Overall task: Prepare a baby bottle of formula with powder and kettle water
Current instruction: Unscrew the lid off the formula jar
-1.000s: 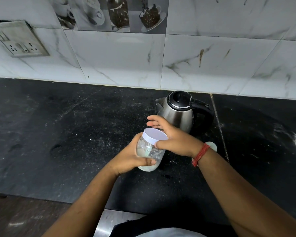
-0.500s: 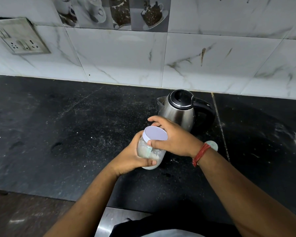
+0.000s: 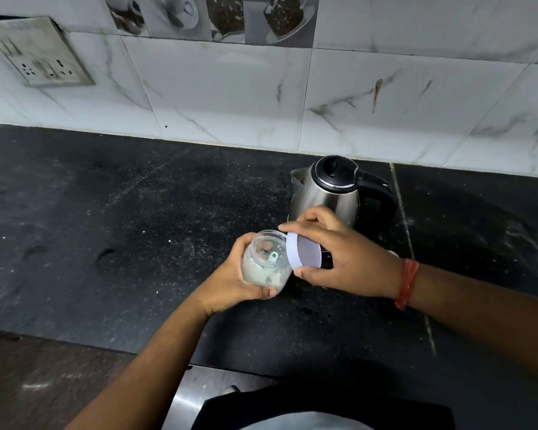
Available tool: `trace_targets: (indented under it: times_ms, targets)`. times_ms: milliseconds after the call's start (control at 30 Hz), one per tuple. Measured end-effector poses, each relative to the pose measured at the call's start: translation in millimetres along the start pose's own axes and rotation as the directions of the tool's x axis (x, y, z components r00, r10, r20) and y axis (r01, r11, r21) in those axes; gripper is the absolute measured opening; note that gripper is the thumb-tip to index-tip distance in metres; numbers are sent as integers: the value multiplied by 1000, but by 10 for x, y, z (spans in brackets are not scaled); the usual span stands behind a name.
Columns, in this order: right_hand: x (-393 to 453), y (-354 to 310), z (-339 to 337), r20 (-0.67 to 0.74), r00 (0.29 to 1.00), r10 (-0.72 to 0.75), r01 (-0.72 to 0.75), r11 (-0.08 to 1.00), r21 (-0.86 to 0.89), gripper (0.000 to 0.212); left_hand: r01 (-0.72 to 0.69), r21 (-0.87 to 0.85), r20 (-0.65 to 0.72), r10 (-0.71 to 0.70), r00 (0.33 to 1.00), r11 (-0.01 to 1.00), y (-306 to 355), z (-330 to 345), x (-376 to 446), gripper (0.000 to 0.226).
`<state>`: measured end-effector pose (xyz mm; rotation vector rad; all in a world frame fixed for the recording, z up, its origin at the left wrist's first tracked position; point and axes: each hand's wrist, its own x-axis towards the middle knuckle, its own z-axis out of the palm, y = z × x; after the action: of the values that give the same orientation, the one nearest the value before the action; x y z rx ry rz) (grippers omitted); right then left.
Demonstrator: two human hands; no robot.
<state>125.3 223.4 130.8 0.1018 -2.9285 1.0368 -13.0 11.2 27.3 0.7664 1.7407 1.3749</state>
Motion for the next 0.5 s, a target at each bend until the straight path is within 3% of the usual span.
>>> trace_targets:
  times_ms: [233,500]
  targets:
    - [-71,305,827,-276,930,243,-244,969,31,54,14,59,-233,1,973,998,-303,-102,49,95]
    - [49,695,1545,-334,857,393,-410,912,23,46,40,145,-307,7,952,989,-534,-123,85,99]
